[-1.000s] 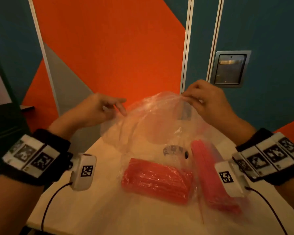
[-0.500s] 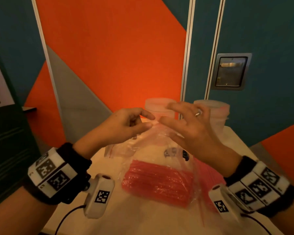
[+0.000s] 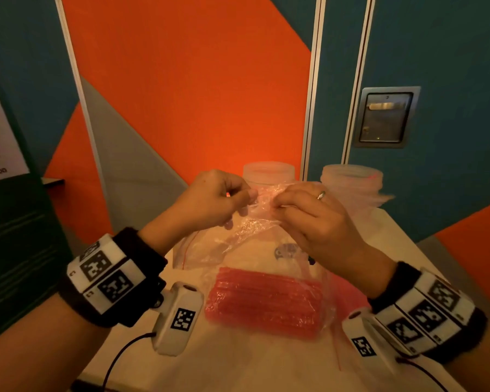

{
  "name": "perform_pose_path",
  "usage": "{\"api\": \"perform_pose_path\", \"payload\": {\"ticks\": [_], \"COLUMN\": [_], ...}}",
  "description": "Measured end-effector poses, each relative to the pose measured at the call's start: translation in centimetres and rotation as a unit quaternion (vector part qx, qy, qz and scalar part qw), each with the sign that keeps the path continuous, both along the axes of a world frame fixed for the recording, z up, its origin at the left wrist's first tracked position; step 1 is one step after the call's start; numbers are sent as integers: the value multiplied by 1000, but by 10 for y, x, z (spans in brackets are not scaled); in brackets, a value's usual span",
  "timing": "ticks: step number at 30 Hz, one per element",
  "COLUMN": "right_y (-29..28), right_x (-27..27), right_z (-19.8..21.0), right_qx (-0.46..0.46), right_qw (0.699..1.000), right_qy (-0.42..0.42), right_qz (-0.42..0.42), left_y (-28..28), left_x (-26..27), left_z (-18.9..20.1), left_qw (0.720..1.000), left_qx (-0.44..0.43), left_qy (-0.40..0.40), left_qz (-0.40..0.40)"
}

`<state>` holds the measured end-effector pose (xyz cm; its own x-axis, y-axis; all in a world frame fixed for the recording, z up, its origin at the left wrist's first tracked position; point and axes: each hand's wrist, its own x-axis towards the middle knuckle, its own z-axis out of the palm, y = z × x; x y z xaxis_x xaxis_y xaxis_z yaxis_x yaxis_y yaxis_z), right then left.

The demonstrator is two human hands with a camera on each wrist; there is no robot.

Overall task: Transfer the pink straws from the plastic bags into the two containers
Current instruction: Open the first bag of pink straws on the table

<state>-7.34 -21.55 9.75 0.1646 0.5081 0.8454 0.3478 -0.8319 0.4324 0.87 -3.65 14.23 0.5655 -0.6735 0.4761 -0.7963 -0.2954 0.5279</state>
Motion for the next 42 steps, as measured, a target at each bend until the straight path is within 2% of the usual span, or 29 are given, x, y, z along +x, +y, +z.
{"api": "perform_pose_path", "payload": {"ticks": [4, 11, 14, 19, 24, 29, 39, 42], "right_y": [-1, -2, -3, -5, 1, -3, -5, -5], "right_x": [-8, -15, -17, -13, -15, -25, -19, -20], "right_z": [-2, -9, -9, -12, -22, -19, -22, -24], "right_qx": [3, 3, -1, 37, 46, 51, 22, 10], "right_qw": [998, 996, 996, 992, 991, 974, 993, 996], "right_qy": [66, 84, 94, 117, 121, 218, 114, 86], "right_qz": [-3, -15, -13, -21, -34, 39, -23, -21], "left_y": [-6, -16, -18, -18, -12, -7, -12, -12], "left_x": [-1, -7, -8, -13, -21, -19, -18, -14], "left_z": [-10, -17, -18, -20, -21, -26, -29, -29], "left_qw": [999, 998, 997, 986, 983, 977, 958, 947], "left_qx": [8, 6, -9, -34, -14, -18, -54, -85], "left_qy": [-19, -20, 13, 161, 169, 202, 262, 297], "left_qz": [27, 64, 72, -4, -67, -66, -101, -84]}}
